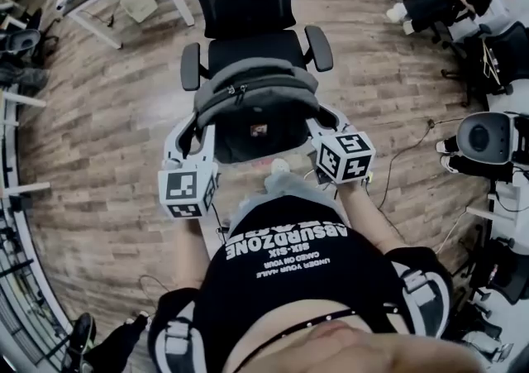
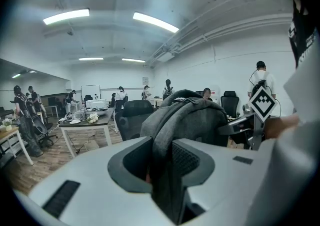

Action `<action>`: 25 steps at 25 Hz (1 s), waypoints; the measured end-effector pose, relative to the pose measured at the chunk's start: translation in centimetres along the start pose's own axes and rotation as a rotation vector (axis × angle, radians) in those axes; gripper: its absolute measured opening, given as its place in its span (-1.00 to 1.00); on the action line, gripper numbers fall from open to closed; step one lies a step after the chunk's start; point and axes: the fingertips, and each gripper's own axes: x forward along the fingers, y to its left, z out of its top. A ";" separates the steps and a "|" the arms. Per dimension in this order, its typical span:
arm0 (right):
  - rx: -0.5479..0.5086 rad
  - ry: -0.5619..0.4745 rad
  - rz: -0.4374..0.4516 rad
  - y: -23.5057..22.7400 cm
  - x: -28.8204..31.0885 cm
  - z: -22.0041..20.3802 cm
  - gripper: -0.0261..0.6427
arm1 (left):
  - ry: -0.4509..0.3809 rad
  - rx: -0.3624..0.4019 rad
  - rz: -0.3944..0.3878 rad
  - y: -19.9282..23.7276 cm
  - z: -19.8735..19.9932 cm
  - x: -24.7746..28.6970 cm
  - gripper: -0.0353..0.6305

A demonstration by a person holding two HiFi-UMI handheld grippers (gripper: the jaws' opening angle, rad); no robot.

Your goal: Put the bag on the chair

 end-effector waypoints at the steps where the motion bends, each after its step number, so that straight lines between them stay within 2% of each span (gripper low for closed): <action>1: -0.001 0.001 0.006 -0.3 0.4 0.3 -0.68 | -0.002 -0.002 0.007 0.1 0.2 0.4 -0.57; 13: -0.030 -0.005 0.048 -4.4 3.0 2.9 -0.67 | 0.005 -0.034 0.080 -0.7 1.2 4.8 -0.57; 25: -0.023 0.014 0.023 -5.1 3.6 1.6 -0.67 | 0.044 -0.043 0.068 -0.8 -0.1 6.0 -0.57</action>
